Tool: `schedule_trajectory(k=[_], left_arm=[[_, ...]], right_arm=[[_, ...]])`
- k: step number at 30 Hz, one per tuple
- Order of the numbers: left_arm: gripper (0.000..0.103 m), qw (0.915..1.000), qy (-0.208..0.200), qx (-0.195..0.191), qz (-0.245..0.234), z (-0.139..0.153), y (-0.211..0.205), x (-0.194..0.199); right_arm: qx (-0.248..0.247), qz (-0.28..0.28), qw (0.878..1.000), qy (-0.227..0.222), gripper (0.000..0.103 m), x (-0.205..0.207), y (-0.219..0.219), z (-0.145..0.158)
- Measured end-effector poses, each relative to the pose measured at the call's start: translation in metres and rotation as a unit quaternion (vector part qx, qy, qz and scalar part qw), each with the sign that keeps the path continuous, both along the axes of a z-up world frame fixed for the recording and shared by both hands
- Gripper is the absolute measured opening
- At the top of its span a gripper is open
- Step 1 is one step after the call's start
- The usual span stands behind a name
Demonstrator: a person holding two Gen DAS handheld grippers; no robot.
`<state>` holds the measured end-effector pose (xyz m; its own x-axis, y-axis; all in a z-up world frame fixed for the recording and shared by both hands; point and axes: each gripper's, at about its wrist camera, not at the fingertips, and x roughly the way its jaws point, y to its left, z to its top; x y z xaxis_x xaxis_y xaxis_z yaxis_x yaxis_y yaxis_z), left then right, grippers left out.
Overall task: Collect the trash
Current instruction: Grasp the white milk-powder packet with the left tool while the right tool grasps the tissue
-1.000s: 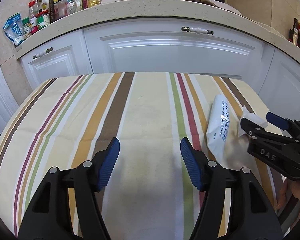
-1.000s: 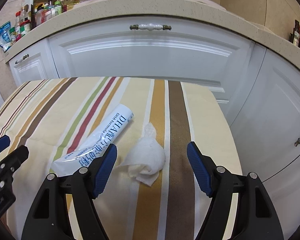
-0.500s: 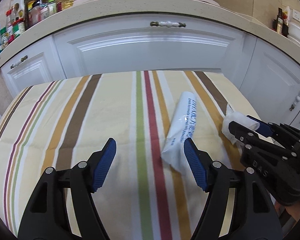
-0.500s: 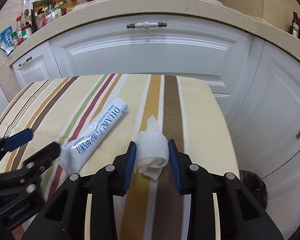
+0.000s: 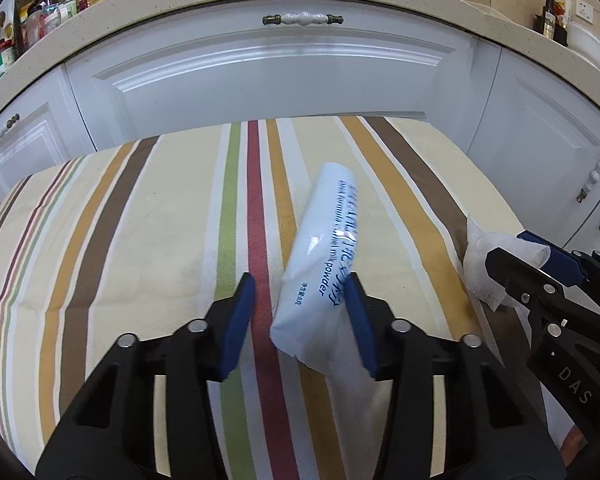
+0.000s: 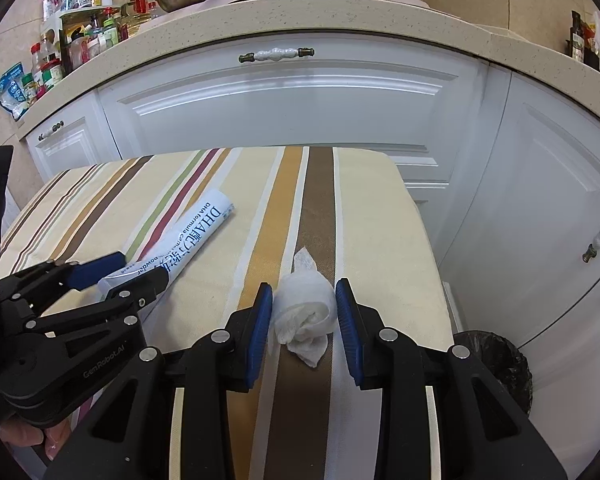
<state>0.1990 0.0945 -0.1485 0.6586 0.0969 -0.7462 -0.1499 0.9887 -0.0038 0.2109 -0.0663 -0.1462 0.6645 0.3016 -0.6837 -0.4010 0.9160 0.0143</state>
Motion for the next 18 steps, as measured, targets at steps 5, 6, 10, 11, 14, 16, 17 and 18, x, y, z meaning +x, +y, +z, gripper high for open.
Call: schedule_trajectory(k=[5, 6, 10, 11, 14, 16, 17, 18], left_arm=[[0.028, 1.0000, 0.000, -0.005, -0.005, -0.001, 0.000, -0.001], [0.027, 1.0000, -0.001, -0.007, -0.004, -0.001, 0.001, -0.002], [0.026, 1.0000, -0.002, -0.010, 0.000, 0.000, 0.004, -0.005], [0.025, 0.9999, -0.001, -0.011, 0.001, 0.001, 0.005, -0.005], [0.025, 1.0000, -0.003, -0.009, 0.004, 0.003, 0.007, -0.008], [0.025, 1.0000, -0.003, -0.006, 0.005, 0.005, 0.009, -0.011], [0.025, 1.0000, -0.003, -0.005, 0.007, 0.006, 0.010, -0.012], [0.025, 0.9999, -0.003, -0.005, 0.009, 0.006, 0.012, -0.014]], right_arm=[[0.003, -0.002, 1.000, 0.002, 0.040, 0.002, -0.002, -0.003], [0.004, -0.004, 1.000, 0.000, 0.050, 0.002, -0.003, -0.003], [0.001, -0.010, 1.000, -0.007, 0.060, 0.001, -0.005, -0.001], [-0.001, -0.010, 1.000, -0.005, 0.060, 0.002, -0.004, -0.002], [-0.005, -0.010, 1.000, 0.002, 0.060, 0.005, -0.003, -0.003], [-0.012, -0.008, 1.000, 0.007, 0.060, 0.005, -0.002, -0.005], [-0.017, -0.006, 1.000, 0.010, 0.060, 0.006, 0.000, -0.006], [-0.020, -0.005, 1.000, 0.013, 0.060, 0.007, 0.000, -0.007]])
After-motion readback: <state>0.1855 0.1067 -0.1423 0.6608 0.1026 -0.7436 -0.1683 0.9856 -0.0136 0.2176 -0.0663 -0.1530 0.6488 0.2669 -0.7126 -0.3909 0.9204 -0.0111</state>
